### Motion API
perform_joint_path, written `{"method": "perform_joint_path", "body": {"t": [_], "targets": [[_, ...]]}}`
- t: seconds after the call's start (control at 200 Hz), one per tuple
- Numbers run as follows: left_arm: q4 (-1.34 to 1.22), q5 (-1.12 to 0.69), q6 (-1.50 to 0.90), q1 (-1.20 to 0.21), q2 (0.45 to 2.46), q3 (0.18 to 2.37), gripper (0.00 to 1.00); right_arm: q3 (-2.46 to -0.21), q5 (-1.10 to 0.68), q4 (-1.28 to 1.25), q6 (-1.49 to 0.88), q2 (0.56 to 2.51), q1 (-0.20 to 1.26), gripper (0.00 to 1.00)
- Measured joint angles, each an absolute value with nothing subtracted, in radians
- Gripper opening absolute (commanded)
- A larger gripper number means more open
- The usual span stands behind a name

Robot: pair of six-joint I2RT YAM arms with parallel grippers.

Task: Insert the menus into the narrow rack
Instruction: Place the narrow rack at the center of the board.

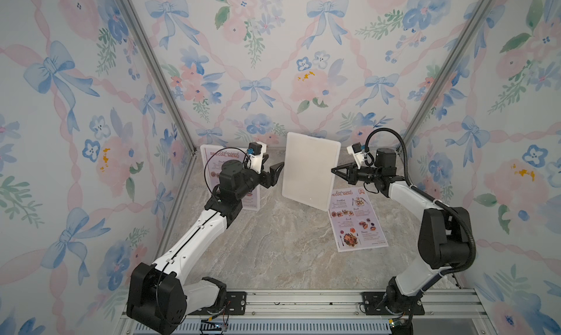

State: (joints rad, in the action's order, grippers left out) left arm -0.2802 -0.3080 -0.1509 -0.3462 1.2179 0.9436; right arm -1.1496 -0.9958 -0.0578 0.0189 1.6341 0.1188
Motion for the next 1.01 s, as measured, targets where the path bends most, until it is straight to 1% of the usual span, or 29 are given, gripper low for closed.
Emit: {"method": "perform_joint_path", "body": {"t": [0.18,0.385,0.6,0.74,0.84,0.92,0.955,0.98,1.005], "targets": [[-0.237,-0.335,-0.152,-0.31,1.171,0.931,0.74,-1.065,-0.994,0.12,0.121,1.456,0.215,0.0],[-0.22,-0.353,-0.152,-0.294,1.127,0.931,0.74,-0.942,-0.998,0.16,0.143,1.351,0.28,0.0],[-0.211,-0.361,-0.152,-0.287,1.122,0.931,0.74,-0.894,-0.991,0.121,0.15,1.346,0.355,0.0],[-0.211,-0.369,-0.151,-0.269,1.121,0.931,0.74,-0.895,-0.988,0.088,0.164,1.381,0.368,0.0],[-0.208,-0.385,-0.151,-0.248,1.117,0.931,0.74,-0.908,-0.988,0.084,0.182,1.429,0.366,0.06],[-0.207,-0.399,-0.151,-0.231,1.11,0.931,0.74,-0.919,-0.986,0.085,0.196,1.46,0.365,0.17],[-0.206,-0.405,-0.151,-0.225,1.107,0.931,0.74,-0.92,-0.979,0.086,0.203,1.467,0.363,0.23],[-0.205,-0.408,-0.151,-0.221,1.105,0.931,0.74,-0.92,-0.978,0.09,0.204,1.471,0.363,0.33],[-0.204,-0.41,-0.151,-0.219,1.103,0.931,0.74,-0.92,-0.97,0.094,0.2,1.473,0.362,0.38]]}}
